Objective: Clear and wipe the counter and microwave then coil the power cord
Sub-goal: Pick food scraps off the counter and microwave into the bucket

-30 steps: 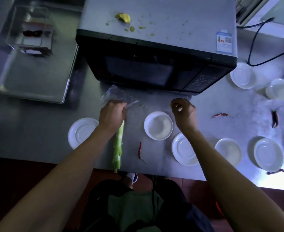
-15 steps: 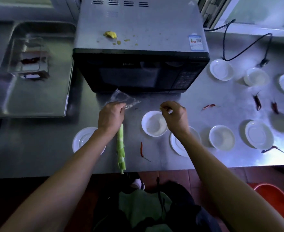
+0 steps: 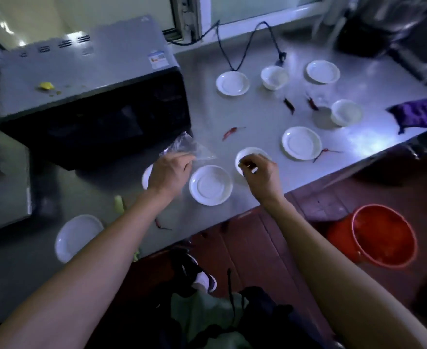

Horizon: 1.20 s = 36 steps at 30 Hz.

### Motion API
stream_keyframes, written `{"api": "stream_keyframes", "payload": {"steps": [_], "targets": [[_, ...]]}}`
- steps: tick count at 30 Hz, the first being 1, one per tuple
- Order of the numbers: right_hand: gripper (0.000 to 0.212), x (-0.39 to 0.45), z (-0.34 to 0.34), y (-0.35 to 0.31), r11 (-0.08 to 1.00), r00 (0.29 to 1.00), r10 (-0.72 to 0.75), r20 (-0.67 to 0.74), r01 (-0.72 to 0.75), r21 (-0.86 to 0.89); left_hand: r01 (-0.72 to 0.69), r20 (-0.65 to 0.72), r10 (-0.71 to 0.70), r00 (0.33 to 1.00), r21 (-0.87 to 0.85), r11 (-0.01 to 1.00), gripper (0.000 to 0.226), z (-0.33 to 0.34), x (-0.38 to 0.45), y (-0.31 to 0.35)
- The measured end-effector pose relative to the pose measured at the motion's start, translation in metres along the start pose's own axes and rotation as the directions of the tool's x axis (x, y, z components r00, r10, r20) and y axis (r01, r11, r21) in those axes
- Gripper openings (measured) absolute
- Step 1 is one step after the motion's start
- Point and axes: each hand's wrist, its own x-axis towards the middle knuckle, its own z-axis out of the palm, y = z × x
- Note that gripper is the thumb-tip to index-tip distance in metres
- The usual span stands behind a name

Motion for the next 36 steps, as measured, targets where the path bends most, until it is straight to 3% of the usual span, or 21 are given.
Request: {"api": "stream_keyframes", "payload": {"steps": [6, 11, 16, 24, 30, 36], "targets": [[0.009, -0.064, -0.098, 0.062, 0.985, 0.983, 0.142, -0.114, -0.152, -0.086, -0.157, 0.112, 0.161, 0.980, -0.050, 0.986, 0.017, 0.048, 0.005, 0.110], [0.008, -0.122, -0.171, 0.104, 0.962, 0.953, 0.202, -0.225, -0.236, -0.136, -0.343, 0.212, 0.360, 0.909, -0.110, 0.933, 0.015, 0.085, 0.005, 0.202], [0.008, -0.167, -0.219, 0.134, 0.928, 0.913, 0.280, -0.296, -0.337, -0.160, -0.444, 0.242, 0.467, 0.850, -0.145, 0.884, 0.012, 0.111, -0.002, 0.269], [0.010, -0.201, -0.255, 0.170, 0.887, 0.858, 0.368, -0.358, -0.440, -0.142, -0.534, 0.310, 0.578, 0.755, -0.220, 0.816, 0.012, 0.152, 0.003, 0.331], [0.010, -0.197, -0.280, 0.209, 0.837, 0.823, 0.429, -0.374, -0.517, -0.179, -0.638, 0.335, 0.712, 0.617, -0.317, 0.702, 0.006, 0.204, 0.029, 0.369], [0.009, -0.173, -0.311, 0.260, 0.774, 0.768, 0.512, -0.384, -0.607, -0.182, -0.600, 0.375, 0.728, 0.574, -0.412, 0.686, 0.008, 0.267, 0.072, 0.404]]}}
